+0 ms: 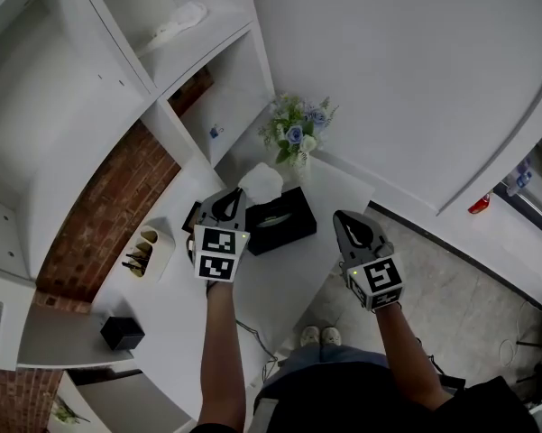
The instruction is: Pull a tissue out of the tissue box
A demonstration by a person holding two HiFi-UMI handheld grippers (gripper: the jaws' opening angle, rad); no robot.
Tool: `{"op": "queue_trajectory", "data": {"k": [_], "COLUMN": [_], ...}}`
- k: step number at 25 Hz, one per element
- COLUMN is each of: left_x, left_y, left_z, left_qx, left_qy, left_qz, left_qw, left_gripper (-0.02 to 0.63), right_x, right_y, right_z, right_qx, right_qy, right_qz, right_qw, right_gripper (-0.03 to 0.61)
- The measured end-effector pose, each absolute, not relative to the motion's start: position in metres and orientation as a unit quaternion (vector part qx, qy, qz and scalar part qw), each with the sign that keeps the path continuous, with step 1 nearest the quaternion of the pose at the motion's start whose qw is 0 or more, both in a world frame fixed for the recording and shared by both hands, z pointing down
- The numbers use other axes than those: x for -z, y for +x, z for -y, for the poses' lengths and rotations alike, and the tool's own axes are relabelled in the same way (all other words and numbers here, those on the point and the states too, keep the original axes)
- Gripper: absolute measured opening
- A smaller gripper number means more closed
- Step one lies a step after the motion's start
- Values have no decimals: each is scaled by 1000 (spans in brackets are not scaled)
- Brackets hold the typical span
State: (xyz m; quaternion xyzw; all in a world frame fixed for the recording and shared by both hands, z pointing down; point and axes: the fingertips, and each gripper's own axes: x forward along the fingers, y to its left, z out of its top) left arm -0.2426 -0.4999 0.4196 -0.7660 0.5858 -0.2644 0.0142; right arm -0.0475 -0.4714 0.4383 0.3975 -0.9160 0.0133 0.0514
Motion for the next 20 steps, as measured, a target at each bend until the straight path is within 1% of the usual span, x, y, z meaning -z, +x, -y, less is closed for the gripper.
{"op": "queue_trajectory", "data": {"k": [4, 8, 10, 13, 16, 20], "left_x": [-397, -380, -375, -373, -375, -380], "left_y": [-244, -246, -245, -241, -235, -231], "left_z": [483, 460, 447, 430, 416, 402], "left_qx": [192, 89, 57, 26, 4, -1], "left_qy": [-763, -758, -753, -748, -749, -749], "left_qz": [-617, -646, -656, -663, -662, -663], "left_qw": [12, -2, 1, 8, -1, -8], "left_gripper": [11, 11, 11, 11, 11, 11], "right_x": [-430, -415, -407, -399, -394, -394], "right_y": [-42, -35, -33, -31, -30, -30], "right_z": [468, 465, 463, 459, 454, 447], "right_qx": [-18, -23, -26, -30, -35, -33], "right_qy": [408, 423, 430, 435, 436, 437], "right_qz": [912, 906, 902, 899, 899, 898], "right_qw": [38, 6, -11, -29, -41, -39], "right_gripper": [-2, -2, -3, -2, -2, -2]}}
